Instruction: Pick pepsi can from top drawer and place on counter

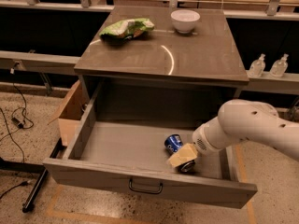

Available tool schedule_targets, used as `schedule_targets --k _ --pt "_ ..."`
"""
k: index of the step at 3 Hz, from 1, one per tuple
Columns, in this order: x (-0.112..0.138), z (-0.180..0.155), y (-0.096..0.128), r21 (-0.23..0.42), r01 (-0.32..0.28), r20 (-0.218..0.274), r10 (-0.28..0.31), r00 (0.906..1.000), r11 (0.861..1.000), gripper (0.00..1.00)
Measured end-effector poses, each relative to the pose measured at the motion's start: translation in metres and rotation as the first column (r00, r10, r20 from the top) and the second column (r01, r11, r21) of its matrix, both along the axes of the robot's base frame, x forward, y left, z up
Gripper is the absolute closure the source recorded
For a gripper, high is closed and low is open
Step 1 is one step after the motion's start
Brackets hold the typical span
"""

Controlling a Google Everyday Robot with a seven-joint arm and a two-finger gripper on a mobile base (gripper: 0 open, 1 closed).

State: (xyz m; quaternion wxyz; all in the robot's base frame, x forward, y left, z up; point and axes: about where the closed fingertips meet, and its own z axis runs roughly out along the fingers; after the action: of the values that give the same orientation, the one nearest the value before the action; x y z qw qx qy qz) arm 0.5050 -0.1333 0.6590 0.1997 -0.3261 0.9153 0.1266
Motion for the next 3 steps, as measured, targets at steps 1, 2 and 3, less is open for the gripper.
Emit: schedule_targets --k 1,2,3 --pt "-0.002 -0.017 0.026 0.003 -0.025 -0.005 0.025 0.9997 1.000 0.00" --pt "0.000 -0.032 0.042 0.002 -0.035 -0.016 0.035 0.9993 0.999 0.14" --pt "0.001 -0.043 0.048 0.002 -0.040 -0.033 0.040 0.9987 0.999 0.38"
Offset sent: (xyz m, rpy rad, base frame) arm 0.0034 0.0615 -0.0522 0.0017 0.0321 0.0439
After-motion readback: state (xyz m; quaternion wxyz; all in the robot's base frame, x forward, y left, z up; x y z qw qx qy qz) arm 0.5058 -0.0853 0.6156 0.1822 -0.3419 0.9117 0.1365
